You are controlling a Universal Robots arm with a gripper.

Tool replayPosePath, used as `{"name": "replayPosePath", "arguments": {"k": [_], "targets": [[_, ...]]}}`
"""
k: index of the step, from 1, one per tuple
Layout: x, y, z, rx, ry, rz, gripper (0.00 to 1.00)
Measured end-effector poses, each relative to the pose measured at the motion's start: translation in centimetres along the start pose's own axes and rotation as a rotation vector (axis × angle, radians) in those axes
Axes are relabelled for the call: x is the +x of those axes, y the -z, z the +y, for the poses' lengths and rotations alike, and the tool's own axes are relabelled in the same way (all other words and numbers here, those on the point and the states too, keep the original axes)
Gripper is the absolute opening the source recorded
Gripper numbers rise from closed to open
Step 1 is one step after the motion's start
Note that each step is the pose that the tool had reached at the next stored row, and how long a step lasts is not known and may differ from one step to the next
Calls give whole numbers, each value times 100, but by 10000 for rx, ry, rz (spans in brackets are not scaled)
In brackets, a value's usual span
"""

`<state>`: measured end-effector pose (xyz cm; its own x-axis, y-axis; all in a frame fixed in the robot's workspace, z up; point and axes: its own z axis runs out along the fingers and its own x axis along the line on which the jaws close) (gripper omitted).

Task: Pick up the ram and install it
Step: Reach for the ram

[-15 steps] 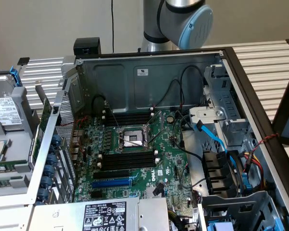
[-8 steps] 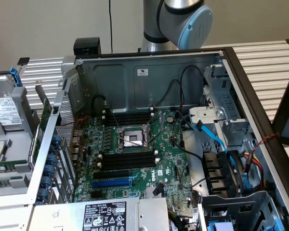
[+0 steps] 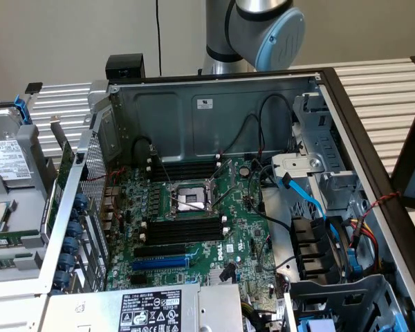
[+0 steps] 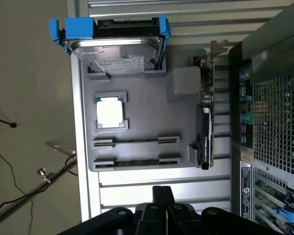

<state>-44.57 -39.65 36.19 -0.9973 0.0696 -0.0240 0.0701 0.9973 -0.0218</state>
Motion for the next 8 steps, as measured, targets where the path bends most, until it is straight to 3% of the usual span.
{"name": "replayPosePath", "arguments": {"k": [8], "targets": [[60,-9,40,2,14,1,10]]}}
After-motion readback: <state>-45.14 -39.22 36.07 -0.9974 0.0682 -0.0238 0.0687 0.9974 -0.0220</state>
